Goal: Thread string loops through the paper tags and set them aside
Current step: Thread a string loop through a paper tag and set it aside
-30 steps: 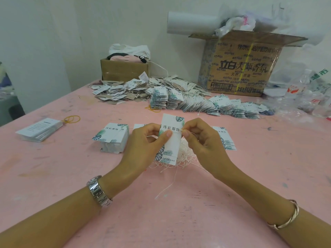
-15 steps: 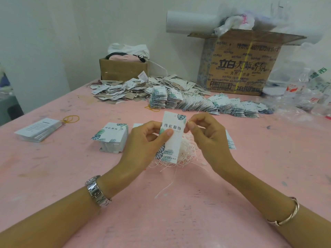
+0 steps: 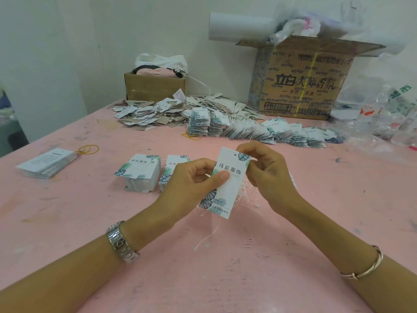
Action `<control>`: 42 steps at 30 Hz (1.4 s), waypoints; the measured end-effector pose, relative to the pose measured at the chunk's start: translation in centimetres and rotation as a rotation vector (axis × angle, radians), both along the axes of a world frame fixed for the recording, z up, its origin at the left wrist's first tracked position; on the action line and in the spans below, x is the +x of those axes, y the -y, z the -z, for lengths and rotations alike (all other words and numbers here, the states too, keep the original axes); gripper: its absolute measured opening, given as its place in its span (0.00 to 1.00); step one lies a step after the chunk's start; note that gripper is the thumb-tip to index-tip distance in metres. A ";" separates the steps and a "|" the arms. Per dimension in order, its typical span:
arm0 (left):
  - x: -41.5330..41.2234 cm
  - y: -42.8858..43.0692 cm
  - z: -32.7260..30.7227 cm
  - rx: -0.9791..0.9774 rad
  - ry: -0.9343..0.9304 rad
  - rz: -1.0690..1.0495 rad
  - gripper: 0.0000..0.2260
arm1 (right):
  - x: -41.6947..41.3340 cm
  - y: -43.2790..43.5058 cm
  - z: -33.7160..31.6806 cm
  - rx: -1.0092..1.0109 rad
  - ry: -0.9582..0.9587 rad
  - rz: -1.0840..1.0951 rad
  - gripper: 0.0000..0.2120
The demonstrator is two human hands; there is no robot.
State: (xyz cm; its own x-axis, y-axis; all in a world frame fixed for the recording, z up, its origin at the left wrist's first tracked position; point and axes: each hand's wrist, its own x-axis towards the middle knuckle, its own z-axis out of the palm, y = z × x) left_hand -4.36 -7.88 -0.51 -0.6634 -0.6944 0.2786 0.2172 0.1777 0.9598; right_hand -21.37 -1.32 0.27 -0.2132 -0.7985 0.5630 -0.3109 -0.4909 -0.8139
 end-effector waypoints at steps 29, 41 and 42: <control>0.1 -0.8 0.2 -0.457 -0.055 -0.346 0.04 | 1.0 -0.4 -0.3 0.052 -0.030 -0.127 0.09; 0.5 -0.8 -0.3 -0.563 -0.002 -0.496 0.04 | 0.5 -0.5 -0.6 0.106 -0.139 -0.081 0.08; 0.6 -0.8 -0.4 -0.583 -0.016 -0.531 0.05 | 0.2 -0.5 -0.7 0.114 -0.150 -0.075 0.09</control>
